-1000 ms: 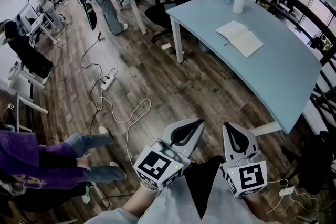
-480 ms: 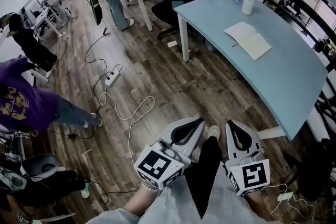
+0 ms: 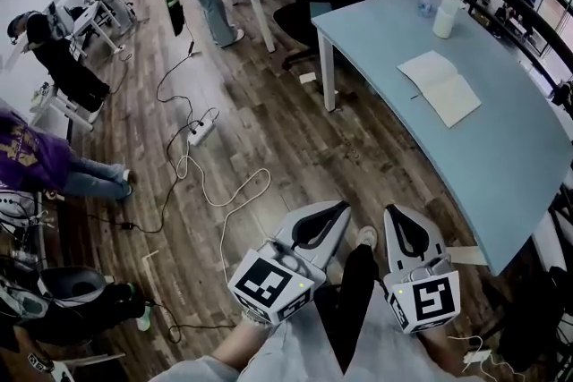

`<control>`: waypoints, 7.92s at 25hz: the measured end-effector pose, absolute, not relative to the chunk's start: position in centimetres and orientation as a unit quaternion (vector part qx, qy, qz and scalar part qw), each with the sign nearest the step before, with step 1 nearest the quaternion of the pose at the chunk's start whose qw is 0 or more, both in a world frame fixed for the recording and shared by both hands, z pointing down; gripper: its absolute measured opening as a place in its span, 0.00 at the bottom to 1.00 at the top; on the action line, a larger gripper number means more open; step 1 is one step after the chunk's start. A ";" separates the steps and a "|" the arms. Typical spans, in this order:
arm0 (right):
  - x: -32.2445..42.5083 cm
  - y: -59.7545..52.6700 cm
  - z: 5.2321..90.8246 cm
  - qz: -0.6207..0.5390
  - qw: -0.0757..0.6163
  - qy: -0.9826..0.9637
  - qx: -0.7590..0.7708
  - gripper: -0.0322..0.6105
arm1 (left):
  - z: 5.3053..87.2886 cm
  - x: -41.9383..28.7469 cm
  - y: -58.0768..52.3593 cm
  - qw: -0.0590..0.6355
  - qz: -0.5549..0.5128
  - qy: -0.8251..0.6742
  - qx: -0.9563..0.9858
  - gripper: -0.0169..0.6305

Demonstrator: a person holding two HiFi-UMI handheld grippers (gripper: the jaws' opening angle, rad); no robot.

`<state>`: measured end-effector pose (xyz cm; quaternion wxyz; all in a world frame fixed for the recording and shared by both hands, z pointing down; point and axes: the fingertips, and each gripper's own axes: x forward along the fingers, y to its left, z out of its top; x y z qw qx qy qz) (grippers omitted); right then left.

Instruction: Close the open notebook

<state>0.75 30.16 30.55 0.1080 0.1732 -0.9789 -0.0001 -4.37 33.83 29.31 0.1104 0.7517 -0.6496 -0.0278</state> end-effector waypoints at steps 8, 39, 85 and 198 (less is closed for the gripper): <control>-0.5 22.1 30.9 0.013 0.114 -0.978 0.172 0.05 | 29.1 -5.6 25.9 0.115 -0.026 -0.650 0.751 0.03; 1.4 2.5 30.9 0.014 0.106 -0.971 0.214 0.05 | 28.9 -4.9 5.4 0.121 -0.030 -0.620 0.775 0.03; -5.6 -13.2 31.1 0.061 0.126 -0.852 0.505 0.05 | 32.5 -13.2 -15.2 0.236 -0.012 -0.338 0.911 0.03; 4.0 -10.8 40.2 0.178 0.193 -0.794 0.549 0.05 | 53.8 -9.5 -17.2 0.477 0.086 -0.380 0.788 0.05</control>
